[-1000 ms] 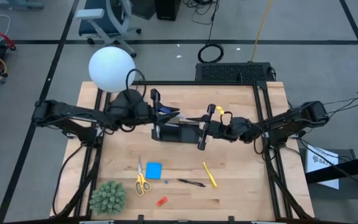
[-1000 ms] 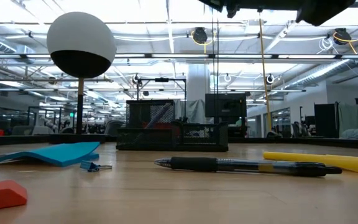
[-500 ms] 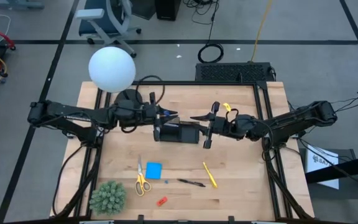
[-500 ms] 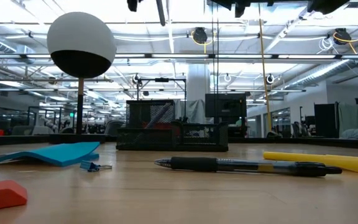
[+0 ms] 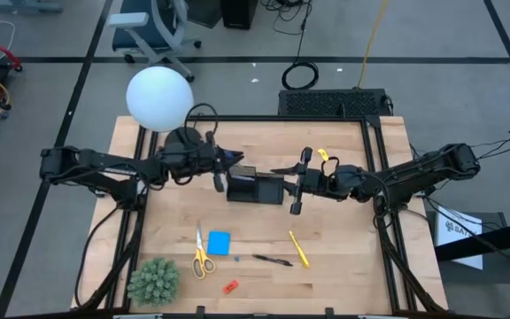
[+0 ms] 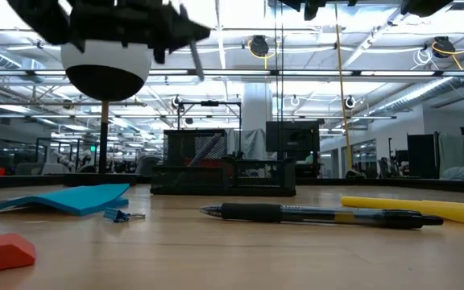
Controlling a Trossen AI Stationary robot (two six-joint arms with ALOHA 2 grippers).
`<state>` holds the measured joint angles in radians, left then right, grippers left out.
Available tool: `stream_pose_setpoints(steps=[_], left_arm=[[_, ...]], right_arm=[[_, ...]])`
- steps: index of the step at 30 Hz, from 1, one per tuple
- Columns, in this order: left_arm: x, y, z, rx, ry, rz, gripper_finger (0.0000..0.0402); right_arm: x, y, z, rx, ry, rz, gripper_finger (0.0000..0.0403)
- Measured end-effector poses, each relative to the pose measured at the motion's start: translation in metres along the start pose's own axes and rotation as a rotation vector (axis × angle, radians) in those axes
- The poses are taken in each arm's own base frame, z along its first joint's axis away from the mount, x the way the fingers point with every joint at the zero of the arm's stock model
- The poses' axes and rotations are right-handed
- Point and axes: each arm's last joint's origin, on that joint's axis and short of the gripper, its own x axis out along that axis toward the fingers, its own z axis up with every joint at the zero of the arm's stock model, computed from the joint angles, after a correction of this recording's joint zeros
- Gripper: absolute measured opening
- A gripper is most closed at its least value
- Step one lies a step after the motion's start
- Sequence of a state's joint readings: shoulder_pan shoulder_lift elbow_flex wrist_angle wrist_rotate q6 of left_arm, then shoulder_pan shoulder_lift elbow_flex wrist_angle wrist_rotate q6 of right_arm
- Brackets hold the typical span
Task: Pick and place office supplies into organizer
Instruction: Put the blue marker pen into the black desk organizer
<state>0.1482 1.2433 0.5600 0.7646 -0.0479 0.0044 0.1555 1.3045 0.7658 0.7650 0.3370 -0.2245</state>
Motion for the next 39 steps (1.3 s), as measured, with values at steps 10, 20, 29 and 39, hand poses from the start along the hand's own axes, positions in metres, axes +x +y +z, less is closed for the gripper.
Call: stream_pose_setpoints(steps=[10, 20, 29, 39], left_arm=[[-0.019, 0.02, -0.029, -0.056, 0.001, 0.072, 0.0037], [-0.026, 0.018, -0.043, -0.079, 0.053, 0.075, 0.0037], [-0.015, 0.018, -0.064, -0.086, 0.127, 0.081, 0.0037], [-0.005, 0.024, -0.087, -0.124, 0.133, 0.087, 0.0037]], right_arm=[[0.0, 0.0, -0.001, -0.002, 0.008, 0.001, 0.0073], [0.0, 0.0, -0.001, 0.0, 0.008, 0.0, 0.0073], [0.0, 0.0, -0.001, 0.0, 0.009, 0.0, 0.0073], [0.0, 0.0, -0.001, -0.001, 0.013, 0.001, 0.0073]])
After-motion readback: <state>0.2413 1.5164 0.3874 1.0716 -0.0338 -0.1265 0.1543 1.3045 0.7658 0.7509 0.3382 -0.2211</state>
